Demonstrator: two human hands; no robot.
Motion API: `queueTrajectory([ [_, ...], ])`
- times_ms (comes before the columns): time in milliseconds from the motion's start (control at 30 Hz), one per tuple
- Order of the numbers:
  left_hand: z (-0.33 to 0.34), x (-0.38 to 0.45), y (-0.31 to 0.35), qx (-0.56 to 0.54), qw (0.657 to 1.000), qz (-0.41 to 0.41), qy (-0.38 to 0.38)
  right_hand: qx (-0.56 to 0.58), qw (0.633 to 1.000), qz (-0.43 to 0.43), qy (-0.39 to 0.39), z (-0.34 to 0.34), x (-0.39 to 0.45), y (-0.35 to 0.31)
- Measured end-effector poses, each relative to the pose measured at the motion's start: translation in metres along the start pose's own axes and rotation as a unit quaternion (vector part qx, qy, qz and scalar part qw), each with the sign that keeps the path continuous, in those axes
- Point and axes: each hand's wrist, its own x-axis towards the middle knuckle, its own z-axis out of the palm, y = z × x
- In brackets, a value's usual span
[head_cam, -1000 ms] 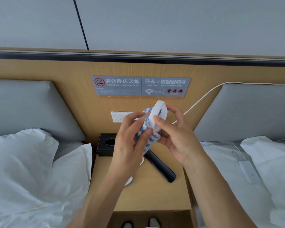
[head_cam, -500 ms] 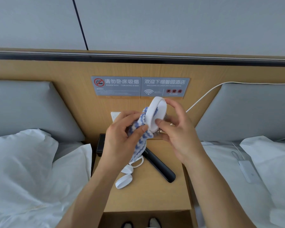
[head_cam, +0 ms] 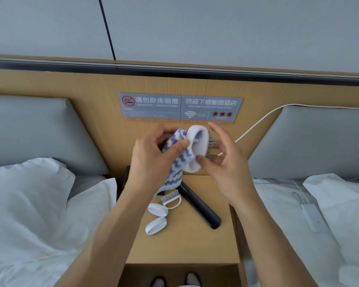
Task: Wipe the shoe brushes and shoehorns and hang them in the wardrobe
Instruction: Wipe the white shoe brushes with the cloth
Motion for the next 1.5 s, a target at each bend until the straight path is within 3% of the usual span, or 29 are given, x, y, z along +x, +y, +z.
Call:
queueTrajectory([
  [200, 0.009, -0.018, -0.011, -0.041, 0.999, -0.011, 0.001, 0.091, 0.991, 0.097, 0.019, -0.004, 0.001, 0.004],
  [533, -0.002, -0.002, 0.002, -0.037, 0.999, -0.039, 0.009, -0.07, 0.997, -0.017, -0.004, 0.0, -0.001, -0.007],
  [833, -0.009, 0.021, 0.001, 0.12, 0.987, -0.108, 0.009, -0.231, 0.965, -0.119, 0.026, 0.005, -0.007, -0.006],
  [1000, -0.005, 0.026, -0.002, 0.107, 0.983, -0.145, 0.007, -0.257, 0.959, -0.113, 0.026, 0.005, -0.011, -0.007],
  [1300, 0.003, 0.008, 0.002, -0.004, 0.999, -0.049, 0.012, -0.046, 0.999, 0.022, 0.013, 0.003, -0.01, -0.003],
  [1500, -0.002, -0.002, -0.005, -0.101, 0.994, -0.033, -0.036, 0.209, 0.972, 0.103, -0.021, 0.004, -0.007, -0.001],
])
